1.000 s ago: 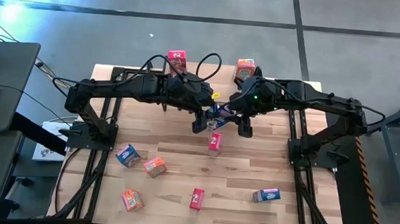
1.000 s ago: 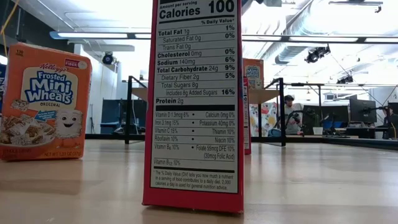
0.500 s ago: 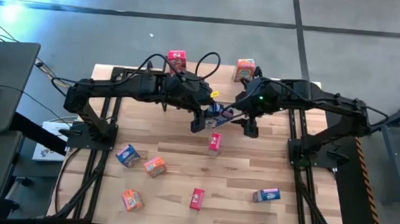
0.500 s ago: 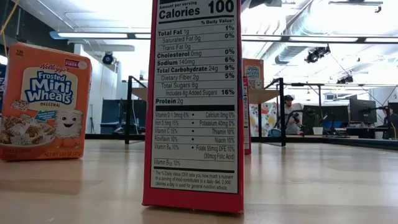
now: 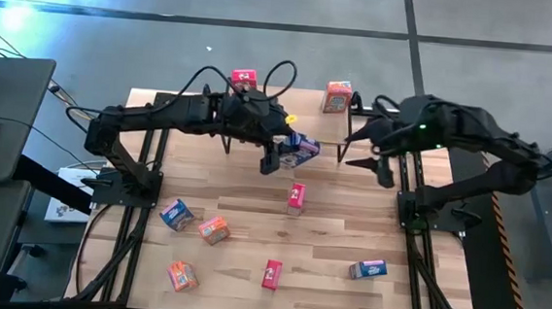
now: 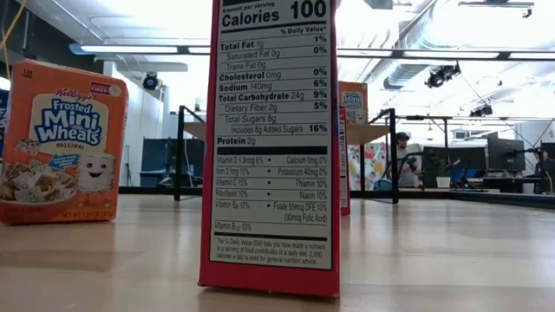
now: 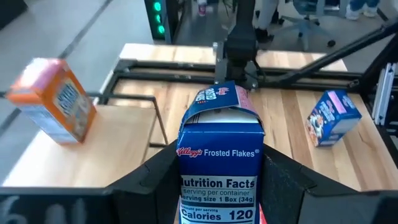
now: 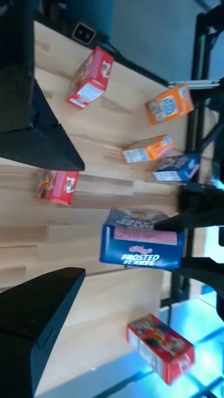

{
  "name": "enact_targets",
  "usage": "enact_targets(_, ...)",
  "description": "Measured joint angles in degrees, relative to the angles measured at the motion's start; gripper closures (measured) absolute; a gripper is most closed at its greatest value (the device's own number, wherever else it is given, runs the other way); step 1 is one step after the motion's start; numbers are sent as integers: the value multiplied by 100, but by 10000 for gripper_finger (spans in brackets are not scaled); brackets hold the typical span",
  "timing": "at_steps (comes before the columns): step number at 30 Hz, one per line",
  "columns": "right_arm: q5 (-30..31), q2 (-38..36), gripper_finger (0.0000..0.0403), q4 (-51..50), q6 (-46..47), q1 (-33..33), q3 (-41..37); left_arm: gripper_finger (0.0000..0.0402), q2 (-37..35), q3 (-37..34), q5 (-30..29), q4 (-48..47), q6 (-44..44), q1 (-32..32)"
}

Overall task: Stack cereal on shelf
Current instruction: Put the top blue cereal box on the shelf

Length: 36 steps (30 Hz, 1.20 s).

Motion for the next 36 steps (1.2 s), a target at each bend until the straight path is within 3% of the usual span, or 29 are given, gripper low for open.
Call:
enact_targets(4, -2, -327, 143, 183, 23, 0, -228, 237, -58, 0, 13, 57, 121, 131)
enact_targets(12, 9, -1621, 143, 1531, 328, 0, -2145, 237, -118, -106, -2, 480, 160, 382)
enact_targets(17, 11, -2217, 143, 2021, 473, 0, -2909, 237, -152, -497, 21, 1013, 188, 511)
enact_targets(23, 11, -2607, 143, 2354, 565, 0, -3420, 237, -256, -1179, 403, 1878, 98, 718)
enact_targets(36, 327, -2970, 143, 2871, 588, -1, -4045, 237, -268, -2322, 455, 3519, -33, 1123)
